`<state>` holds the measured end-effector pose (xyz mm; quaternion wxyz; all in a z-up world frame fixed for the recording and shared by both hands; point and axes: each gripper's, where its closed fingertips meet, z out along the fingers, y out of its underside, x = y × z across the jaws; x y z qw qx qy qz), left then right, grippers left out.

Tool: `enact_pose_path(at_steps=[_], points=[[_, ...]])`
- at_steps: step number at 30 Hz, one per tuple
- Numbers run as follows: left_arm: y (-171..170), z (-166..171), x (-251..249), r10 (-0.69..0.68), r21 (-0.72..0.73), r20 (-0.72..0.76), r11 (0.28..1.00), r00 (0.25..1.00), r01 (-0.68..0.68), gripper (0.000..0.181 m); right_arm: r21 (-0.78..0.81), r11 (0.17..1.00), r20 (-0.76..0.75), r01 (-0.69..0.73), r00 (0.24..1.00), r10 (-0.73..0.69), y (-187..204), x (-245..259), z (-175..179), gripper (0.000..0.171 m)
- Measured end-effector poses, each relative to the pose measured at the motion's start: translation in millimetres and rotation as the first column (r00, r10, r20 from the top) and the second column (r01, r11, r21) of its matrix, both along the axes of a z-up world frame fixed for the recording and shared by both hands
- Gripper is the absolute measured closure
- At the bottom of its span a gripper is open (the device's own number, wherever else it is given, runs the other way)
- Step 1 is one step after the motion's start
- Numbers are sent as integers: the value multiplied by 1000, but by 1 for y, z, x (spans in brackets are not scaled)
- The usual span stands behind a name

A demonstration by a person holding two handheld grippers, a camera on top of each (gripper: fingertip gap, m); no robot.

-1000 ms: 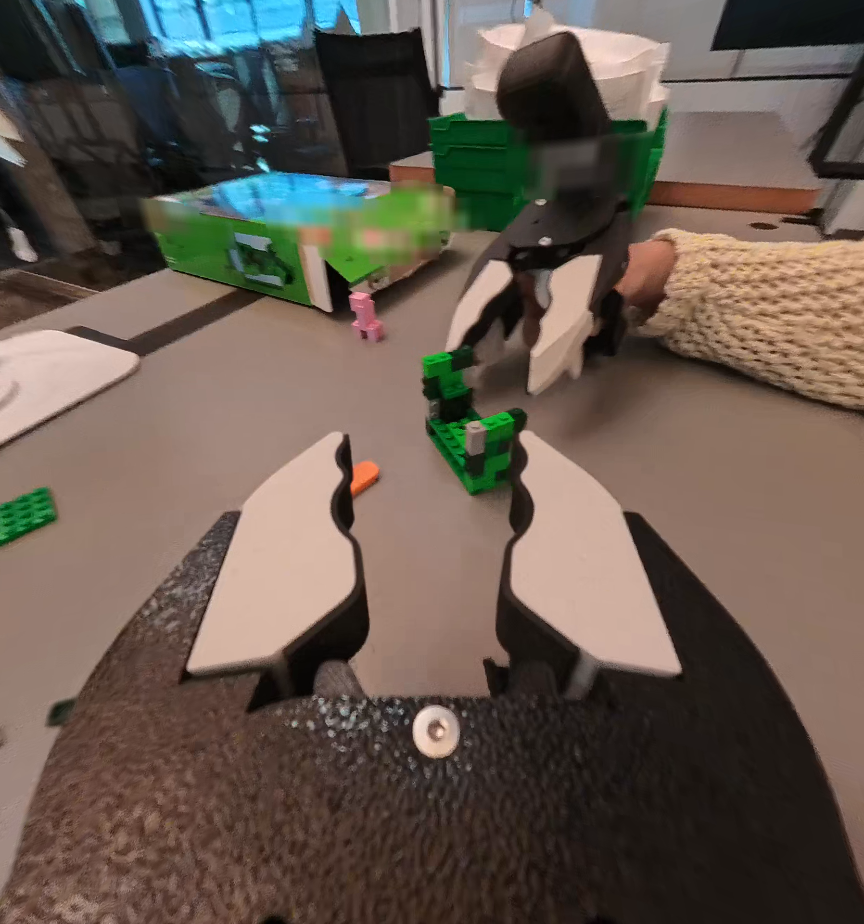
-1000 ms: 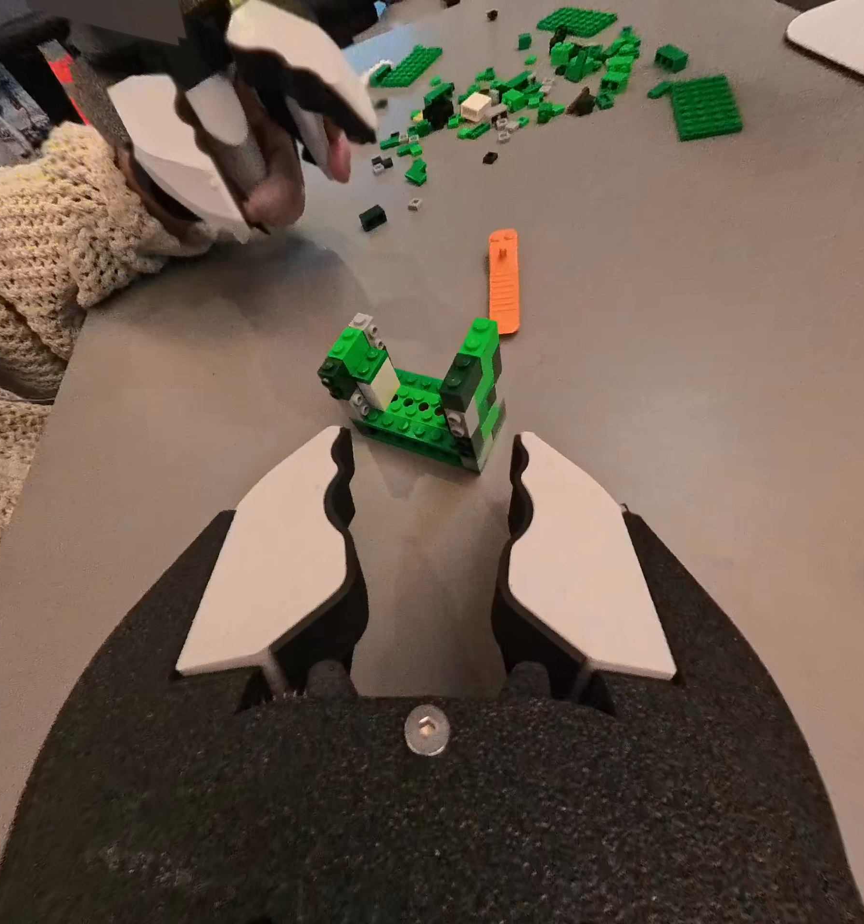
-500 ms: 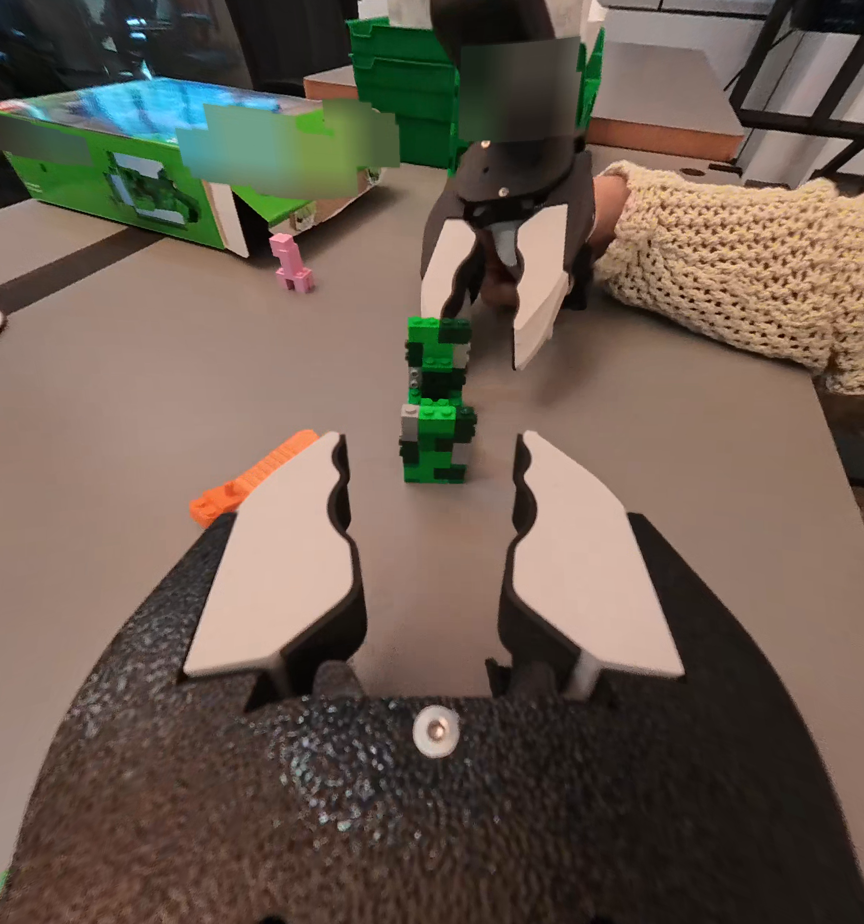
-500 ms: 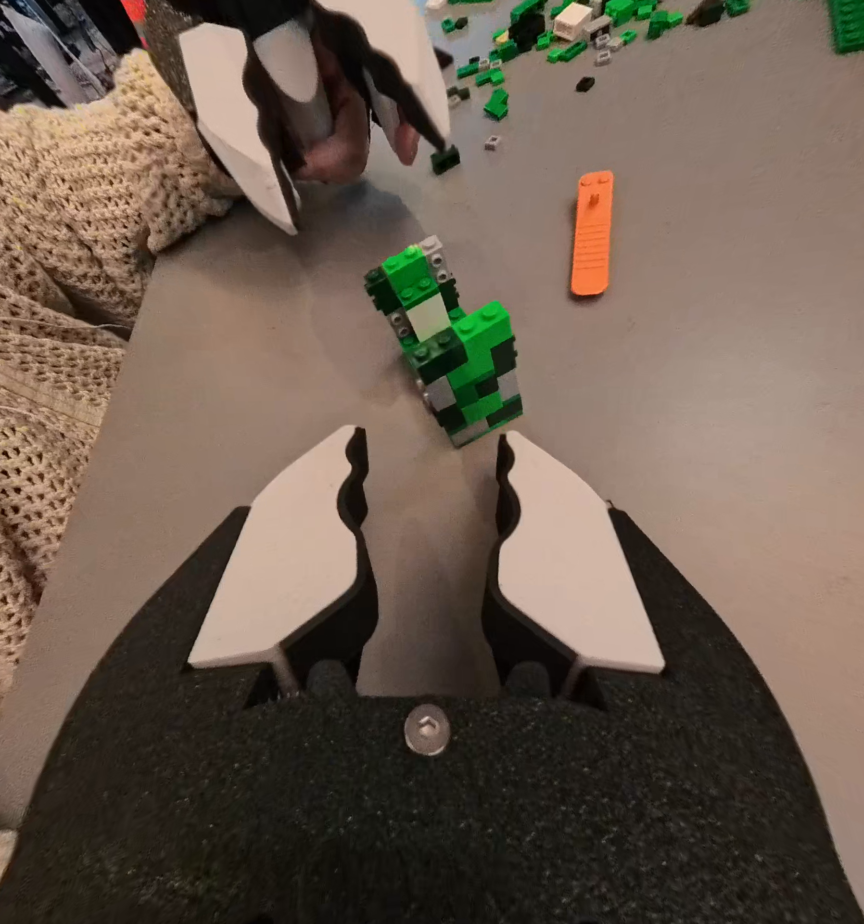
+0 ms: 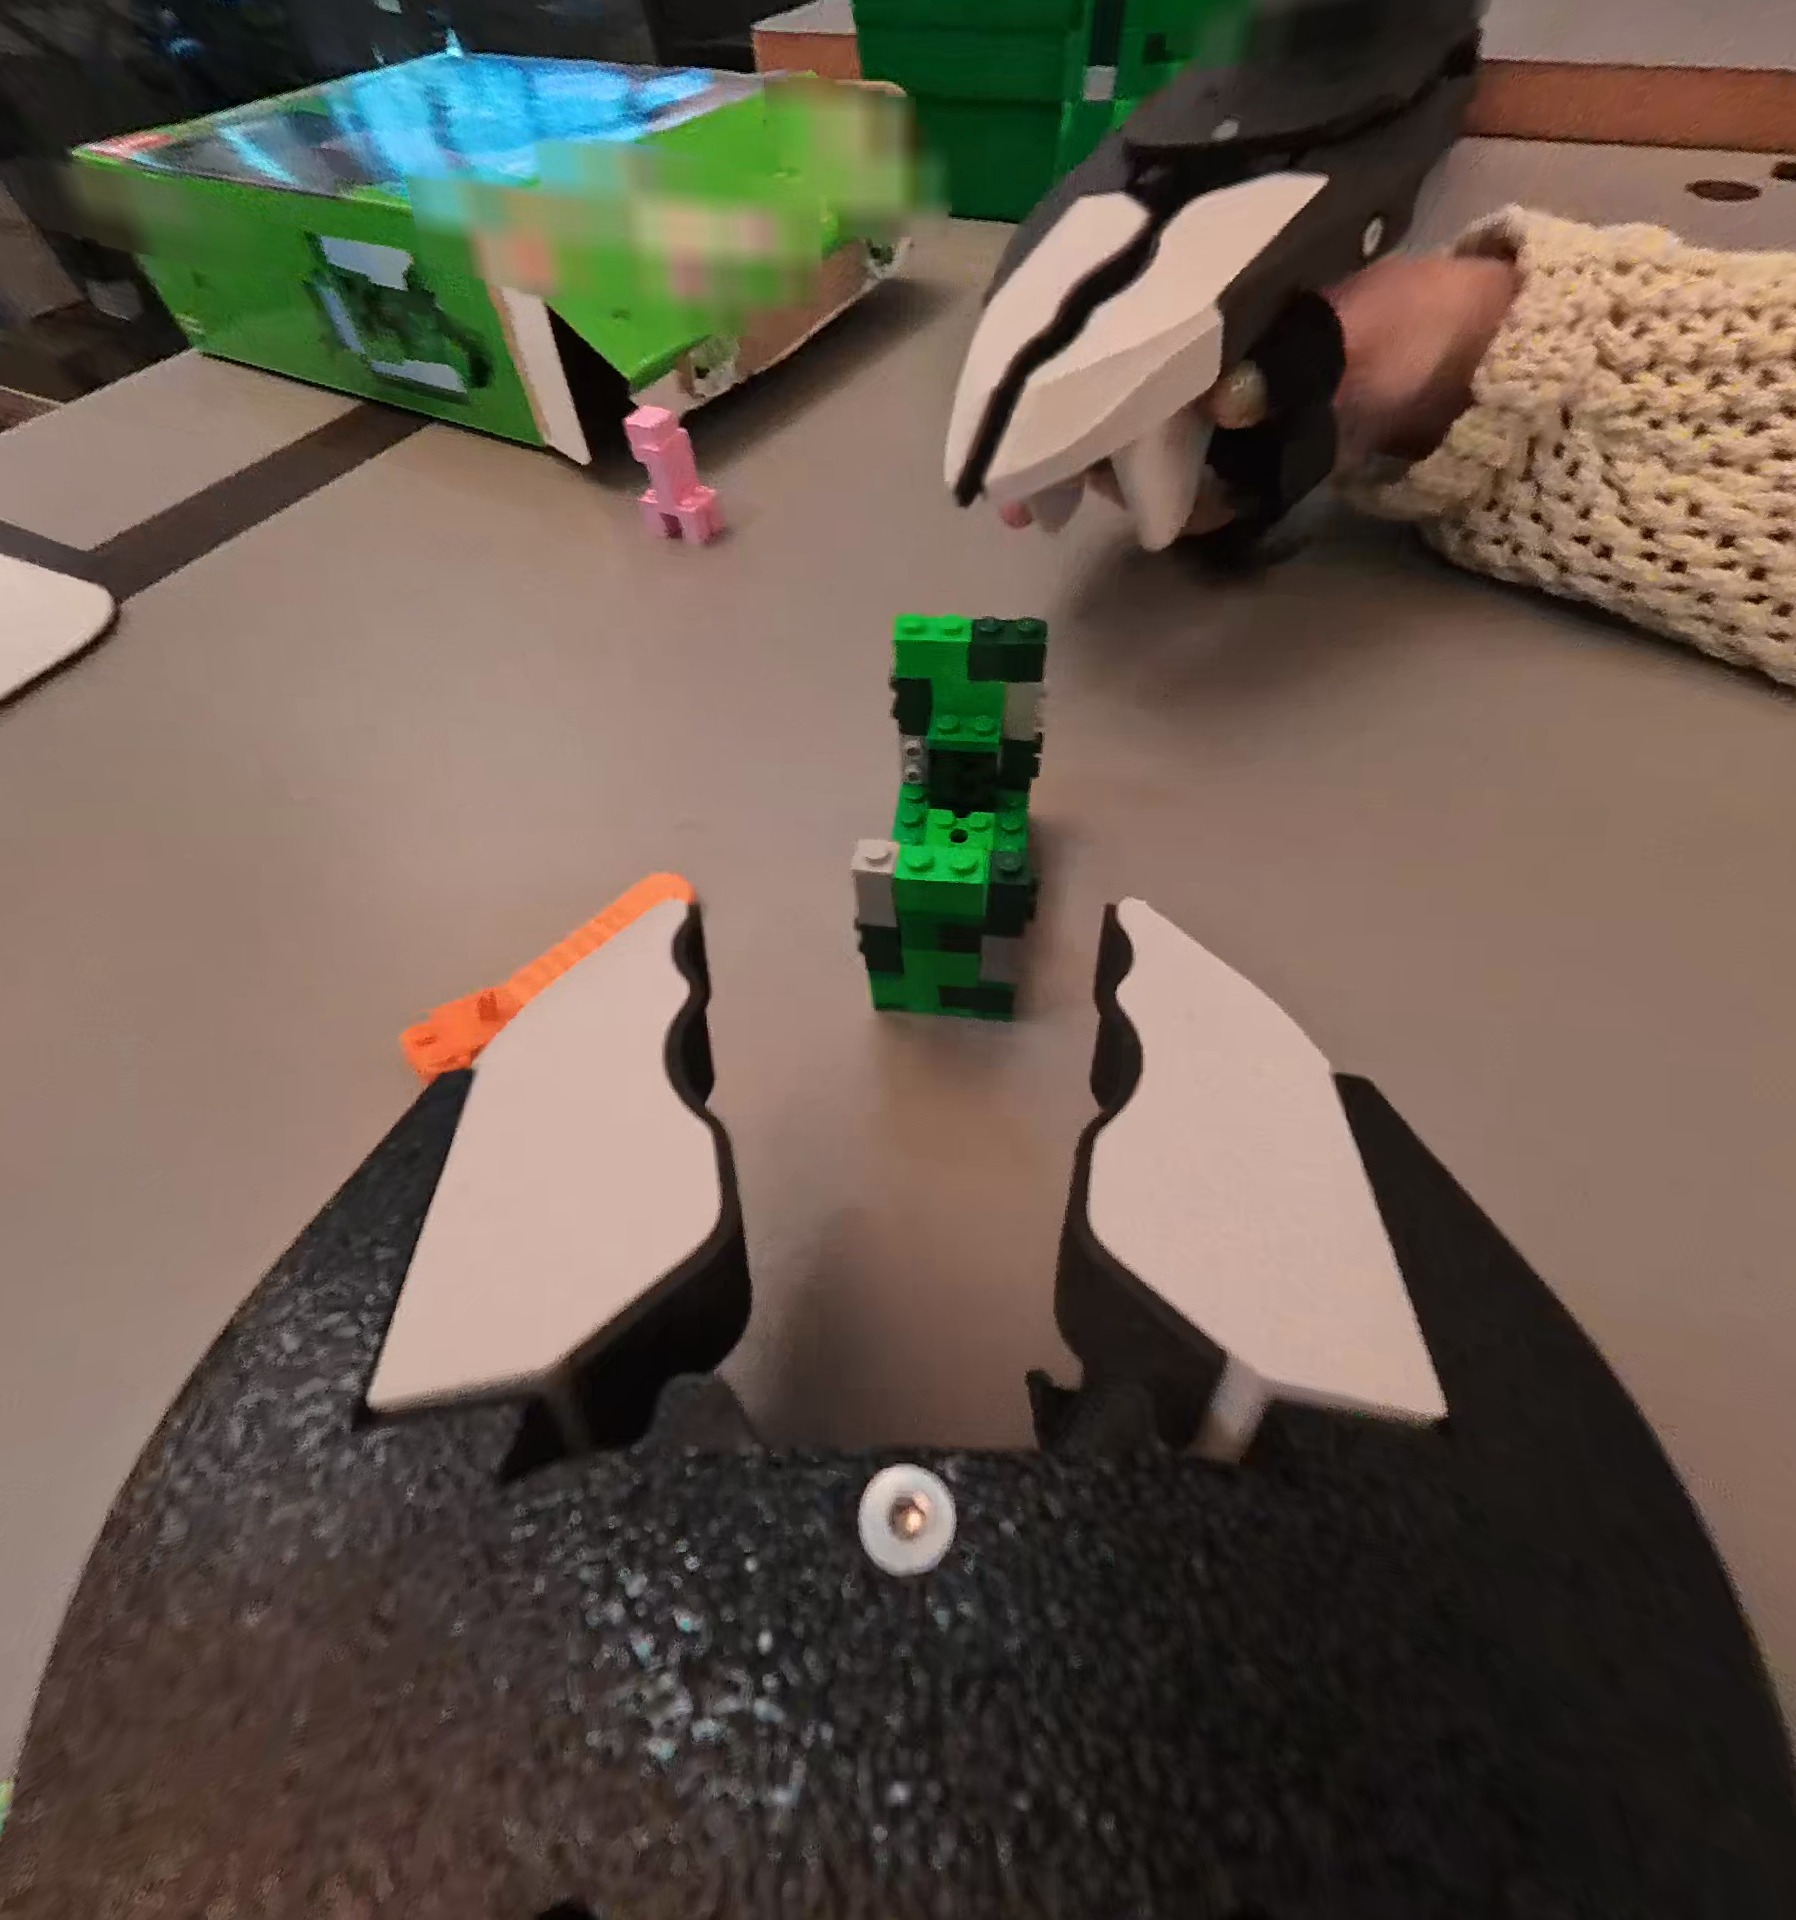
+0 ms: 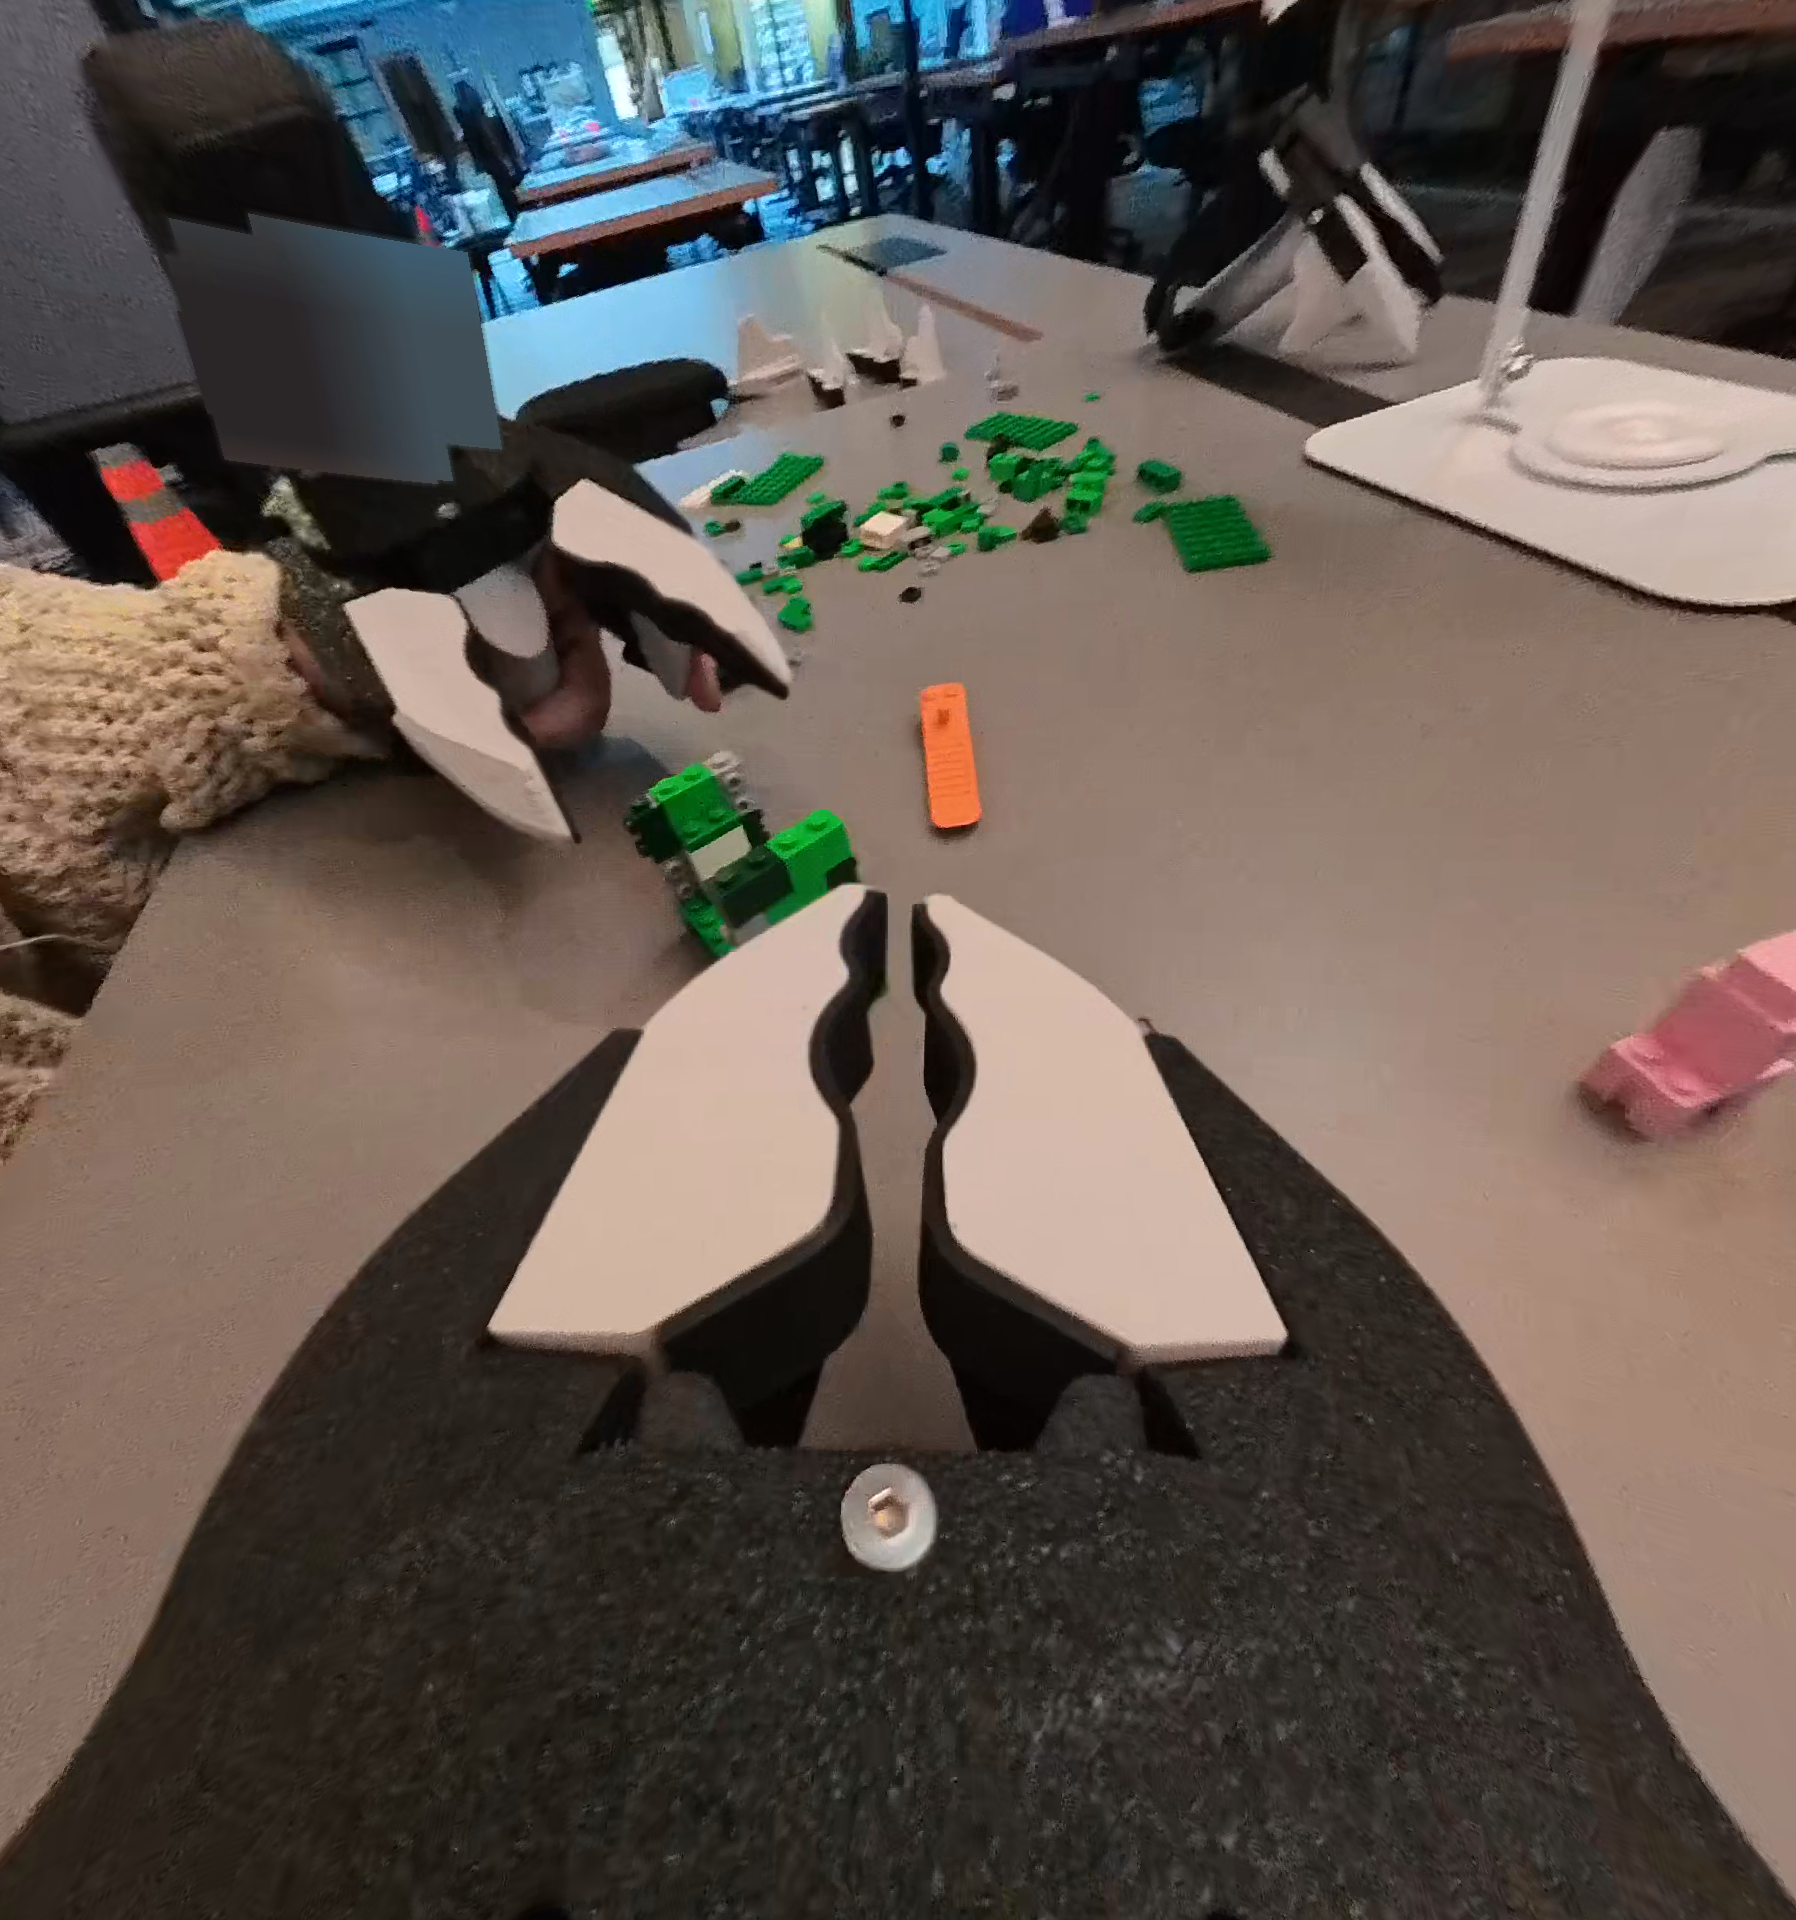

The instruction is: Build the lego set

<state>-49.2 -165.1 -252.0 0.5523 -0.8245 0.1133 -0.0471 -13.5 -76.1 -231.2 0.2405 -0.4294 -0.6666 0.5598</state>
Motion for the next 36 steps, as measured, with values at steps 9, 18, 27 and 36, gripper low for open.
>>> enact_pose_path(at_steps=[9, 18, 27, 36], points=[[-2, 8, -11, 48, 48, 56, 998, 997, -51, 112, 75, 947, -300, 312, 913, -276, 35, -12, 27, 171], [-4, 12, -6, 38, 100, -22, 994, 999, -36, 115, 106, 896, -482, 431, 810, -333, 39, -5, 42, 171], [-5, 21, -13, 98, 197, -128, 978, 987, -71, 117, 140, 872, -512, 470, 788, -343, 39, -5, 42, 171], [-8, 31, -33, 243, 292, -178, 939, 954, -185, 122, 169, 863, -509, 476, 792, -337, 37, -8, 40, 171]])
